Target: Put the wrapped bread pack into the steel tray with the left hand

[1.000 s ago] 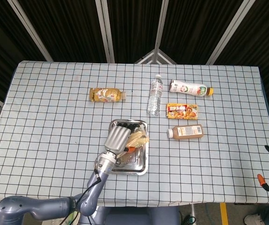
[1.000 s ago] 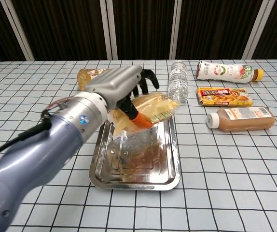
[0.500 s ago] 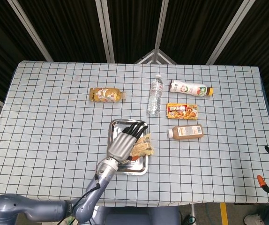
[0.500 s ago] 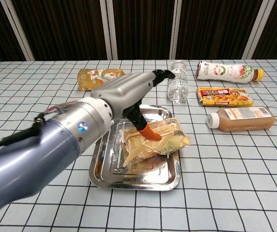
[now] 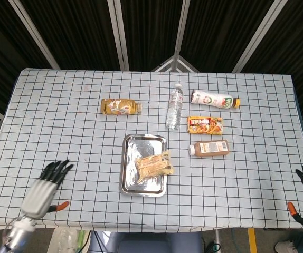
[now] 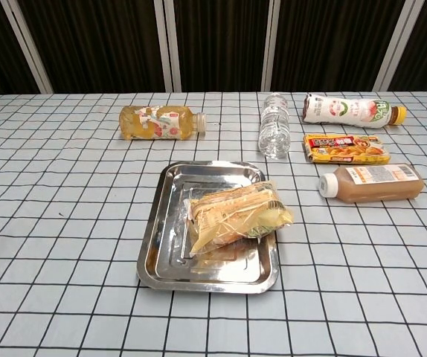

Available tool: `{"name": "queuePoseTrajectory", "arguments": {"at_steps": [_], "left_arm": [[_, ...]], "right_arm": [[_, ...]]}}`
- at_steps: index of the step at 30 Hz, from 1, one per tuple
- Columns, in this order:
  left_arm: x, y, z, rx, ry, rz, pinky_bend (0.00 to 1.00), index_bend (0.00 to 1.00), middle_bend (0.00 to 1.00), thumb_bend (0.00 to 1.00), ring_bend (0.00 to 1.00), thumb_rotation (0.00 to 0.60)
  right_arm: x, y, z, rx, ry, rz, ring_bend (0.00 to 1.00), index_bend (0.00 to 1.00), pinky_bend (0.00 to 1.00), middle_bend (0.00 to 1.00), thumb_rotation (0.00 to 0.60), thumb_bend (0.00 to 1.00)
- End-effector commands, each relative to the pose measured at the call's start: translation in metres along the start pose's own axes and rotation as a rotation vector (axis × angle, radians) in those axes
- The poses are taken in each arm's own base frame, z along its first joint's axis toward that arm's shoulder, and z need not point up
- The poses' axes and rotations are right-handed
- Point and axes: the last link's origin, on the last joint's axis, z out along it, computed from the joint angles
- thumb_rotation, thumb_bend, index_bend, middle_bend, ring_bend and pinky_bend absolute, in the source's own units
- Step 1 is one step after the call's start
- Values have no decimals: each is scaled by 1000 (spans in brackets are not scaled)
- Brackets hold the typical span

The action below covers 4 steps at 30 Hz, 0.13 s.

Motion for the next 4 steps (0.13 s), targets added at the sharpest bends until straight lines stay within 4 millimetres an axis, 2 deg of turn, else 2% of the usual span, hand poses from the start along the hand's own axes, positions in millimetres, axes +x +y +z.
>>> {"name": "queuePoseTrajectory", "arguments": {"at_steps": [1,4], "left_arm": [[19,-58,-27,251,35,127,48,0,0,44,0,600],[21,-63,-22,212,16,68,49,0,0,44,0,600]], "right_arm": [[-7,-7,-3,-9,-14,-14,0,0,0,0,600,407],[-10,-14,-4,-5,0,-30,0,0,0,0,600,407]]}}
